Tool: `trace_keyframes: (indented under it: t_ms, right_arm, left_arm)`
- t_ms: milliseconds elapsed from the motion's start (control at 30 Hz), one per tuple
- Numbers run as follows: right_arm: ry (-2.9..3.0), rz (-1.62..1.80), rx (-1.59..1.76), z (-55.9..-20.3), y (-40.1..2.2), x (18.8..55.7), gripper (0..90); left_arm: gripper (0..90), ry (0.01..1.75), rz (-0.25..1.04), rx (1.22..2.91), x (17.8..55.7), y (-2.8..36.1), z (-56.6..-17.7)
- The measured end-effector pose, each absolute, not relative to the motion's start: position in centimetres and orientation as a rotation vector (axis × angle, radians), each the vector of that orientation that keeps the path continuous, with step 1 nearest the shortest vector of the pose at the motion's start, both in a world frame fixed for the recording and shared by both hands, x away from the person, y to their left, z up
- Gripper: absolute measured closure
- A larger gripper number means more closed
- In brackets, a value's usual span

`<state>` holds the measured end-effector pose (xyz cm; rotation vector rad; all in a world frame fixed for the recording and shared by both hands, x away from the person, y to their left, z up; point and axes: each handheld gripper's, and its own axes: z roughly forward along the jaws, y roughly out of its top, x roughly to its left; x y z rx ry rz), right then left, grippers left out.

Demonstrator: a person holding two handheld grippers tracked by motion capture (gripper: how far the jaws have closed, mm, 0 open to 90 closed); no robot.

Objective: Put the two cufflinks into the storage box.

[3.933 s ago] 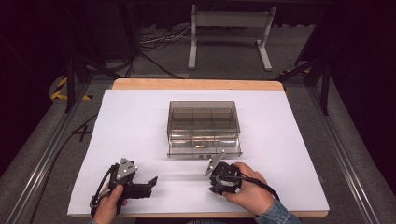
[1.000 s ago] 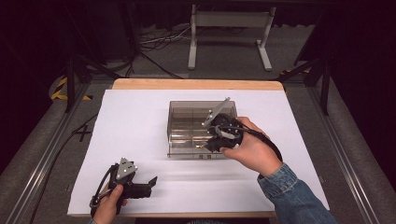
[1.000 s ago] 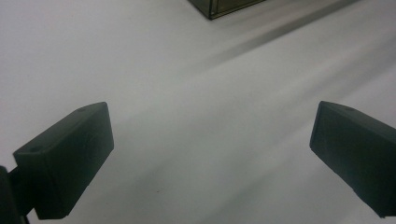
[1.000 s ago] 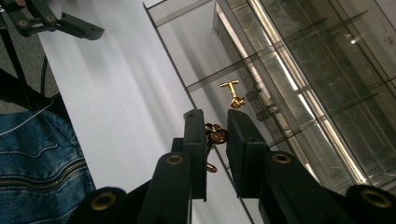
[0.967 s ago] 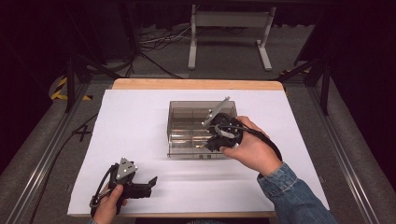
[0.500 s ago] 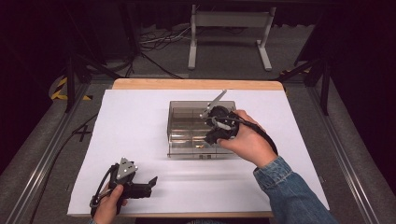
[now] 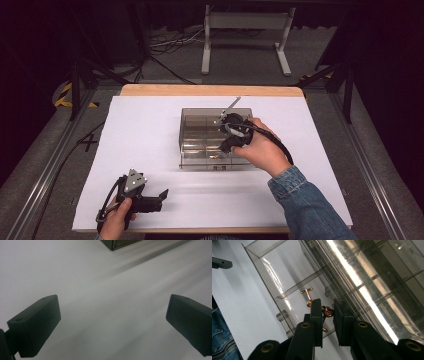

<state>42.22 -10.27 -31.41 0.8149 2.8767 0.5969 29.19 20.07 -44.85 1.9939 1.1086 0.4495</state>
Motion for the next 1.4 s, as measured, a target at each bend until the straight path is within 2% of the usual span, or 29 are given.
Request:
trace_keyframes:
  t_ms: [400,1400]
  right_arm:
    - [2.921,0.542,0.838,-32.9,-9.9,42.2,77.8]
    - [2.942,0.508,0.835,-33.9,-9.6,42.2,76.0]
  left_arm:
    - [0.4,1.11,0.449,1.991,29.2,20.1,-44.9]
    - [0.4,1.109,0.45,1.993,29.2,20.1,-44.9]
